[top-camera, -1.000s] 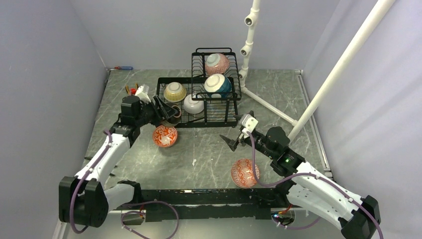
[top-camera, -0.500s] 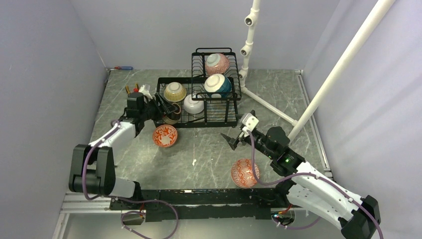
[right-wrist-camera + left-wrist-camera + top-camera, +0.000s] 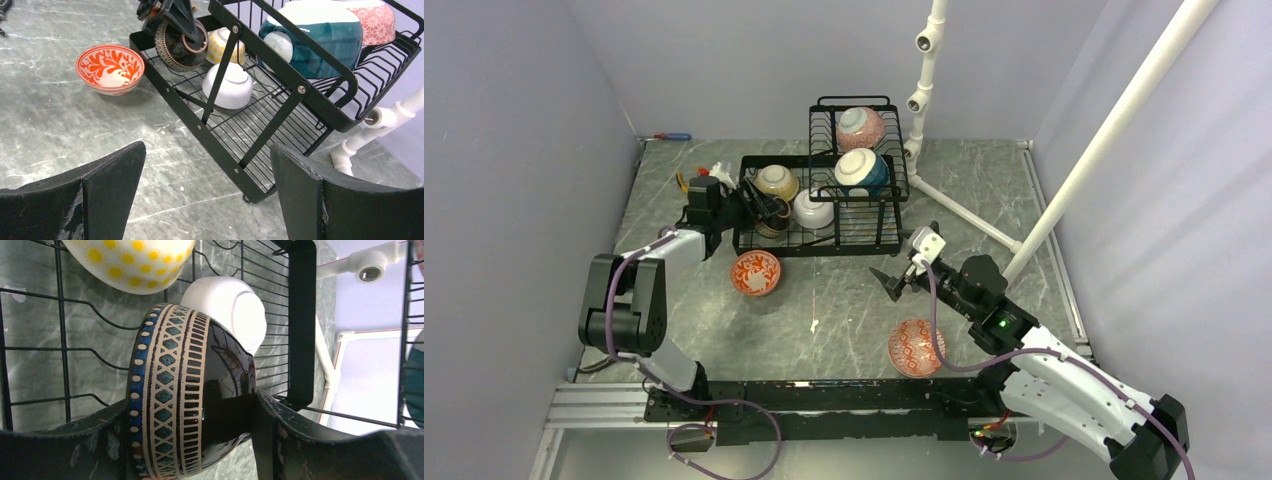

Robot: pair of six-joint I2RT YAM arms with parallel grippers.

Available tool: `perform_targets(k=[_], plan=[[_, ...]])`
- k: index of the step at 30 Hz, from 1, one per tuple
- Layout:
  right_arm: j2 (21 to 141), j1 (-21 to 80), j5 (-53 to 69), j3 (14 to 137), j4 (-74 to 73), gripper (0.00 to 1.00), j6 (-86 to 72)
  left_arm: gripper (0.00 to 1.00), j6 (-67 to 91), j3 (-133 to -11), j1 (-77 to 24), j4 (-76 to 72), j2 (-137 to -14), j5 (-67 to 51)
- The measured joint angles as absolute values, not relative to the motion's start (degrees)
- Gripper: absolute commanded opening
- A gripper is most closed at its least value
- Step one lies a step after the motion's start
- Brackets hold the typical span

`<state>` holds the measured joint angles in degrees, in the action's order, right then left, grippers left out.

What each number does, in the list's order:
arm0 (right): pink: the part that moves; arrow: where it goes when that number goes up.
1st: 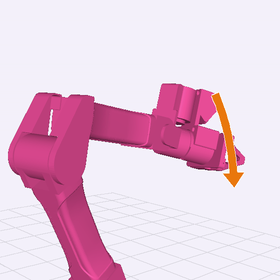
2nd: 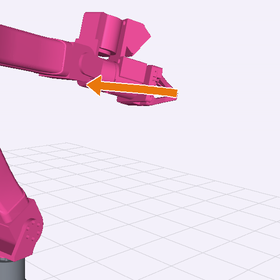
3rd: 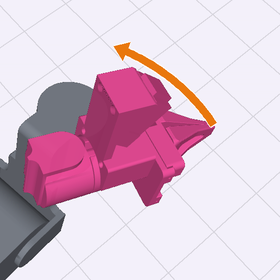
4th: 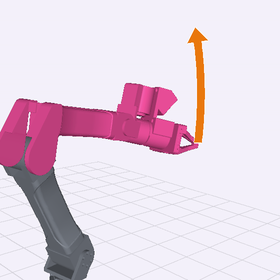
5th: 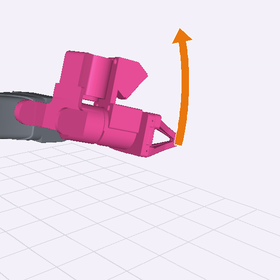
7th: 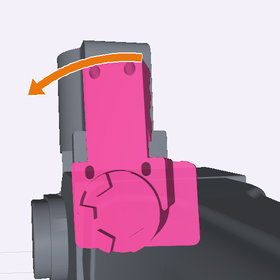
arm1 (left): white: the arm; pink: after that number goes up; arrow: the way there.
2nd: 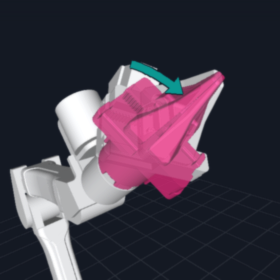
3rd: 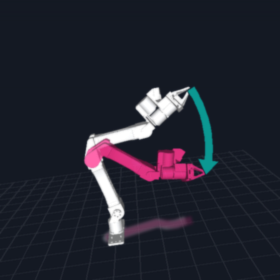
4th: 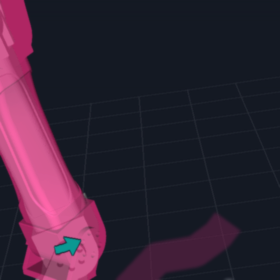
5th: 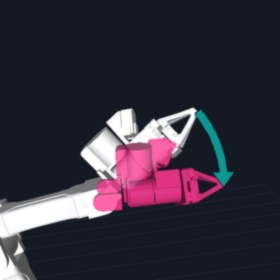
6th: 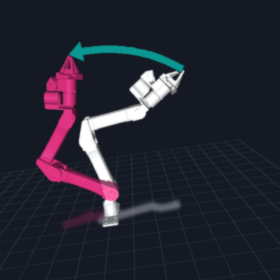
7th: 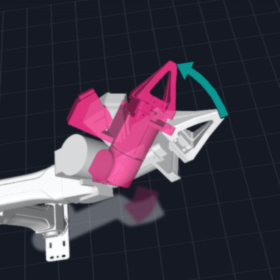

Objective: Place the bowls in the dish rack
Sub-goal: Turn the bowl upside down on the dish rack.

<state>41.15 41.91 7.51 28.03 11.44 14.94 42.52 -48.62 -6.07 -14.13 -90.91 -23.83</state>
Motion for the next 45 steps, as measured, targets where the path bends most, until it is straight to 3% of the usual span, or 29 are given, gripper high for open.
perform_targets(k=[14,24,31,45], plan=[[41.12,41.91,7.46,28.03,9.52,1.00,14.96,0.04,38.61,-52.23,-5.96,-15.35,-97.76,-24.88],[40.75,41.91,7.44,28.05,9.50,1.00,14.96,0.45,33.87,-58.46,-5.91,-10.46,-101.41,-28.45],[40.05,41.91,6.98,28.12,9.41,1.00,14.96,0.58,33.61,-59.59,-5.91,-7.55,-101.49,-28.51],[40.18,41.91,6.87,28.14,9.37,1.00,14.96,0.74,35.14,-61.43,-5.89,5.76,-98.72,-23.68]])
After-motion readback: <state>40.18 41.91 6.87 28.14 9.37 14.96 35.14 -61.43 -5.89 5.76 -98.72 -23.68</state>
